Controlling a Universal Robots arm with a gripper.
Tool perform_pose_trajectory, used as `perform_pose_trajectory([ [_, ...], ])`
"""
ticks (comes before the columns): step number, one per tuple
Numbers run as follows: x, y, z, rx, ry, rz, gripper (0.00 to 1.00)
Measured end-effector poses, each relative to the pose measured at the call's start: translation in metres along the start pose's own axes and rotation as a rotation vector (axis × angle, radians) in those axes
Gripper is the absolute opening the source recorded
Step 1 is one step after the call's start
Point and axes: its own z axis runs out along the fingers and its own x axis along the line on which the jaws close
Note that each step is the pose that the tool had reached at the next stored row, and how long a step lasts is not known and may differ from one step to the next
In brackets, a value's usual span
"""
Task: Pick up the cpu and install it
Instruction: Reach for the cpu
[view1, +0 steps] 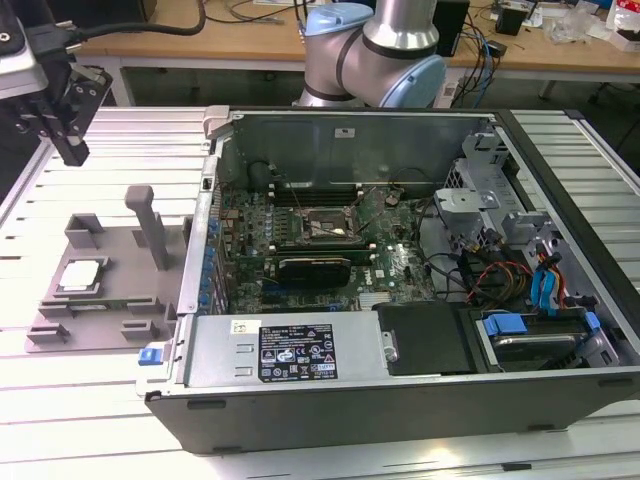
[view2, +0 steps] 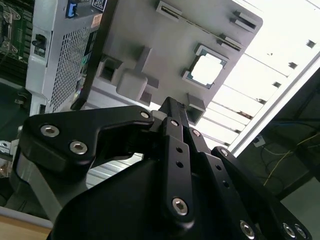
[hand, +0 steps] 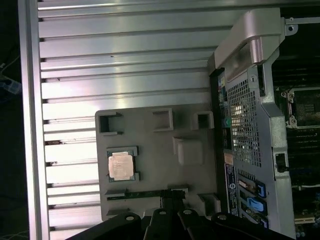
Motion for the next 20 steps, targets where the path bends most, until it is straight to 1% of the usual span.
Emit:
perform_pose_trajectory([
  [4,0.0081,-0.0006,0.0004,0.0000,-0.0001,0.000,0.11],
  [7,0.0171,-0.0013,0.0011,0.0000,0.0000,0.000,0.11],
  [10,0.0233,-0.0018,0.0019,0.0000,-0.0001,0.000,0.11],
  [11,0.0263,-0.0021,0.0036,-0.0001,-0.0002,0.000,0.11],
  [13,0.0278,-0.0024,0.0053,0.0000,0.0000,0.000,0.11],
  [14,0.0286,-0.0025,0.0075,0.0000,0.0000,0.000,0.11],
  [15,0.0291,-0.0027,0.0120,0.0000,0.0000,0.000,0.11],
  [18,0.0294,-0.0030,0.0181,0.0000,0.0001,0.000,0.11],
  [20,0.0294,-0.0030,0.0181,0.0001,0.0001,0.000,0.11],
])
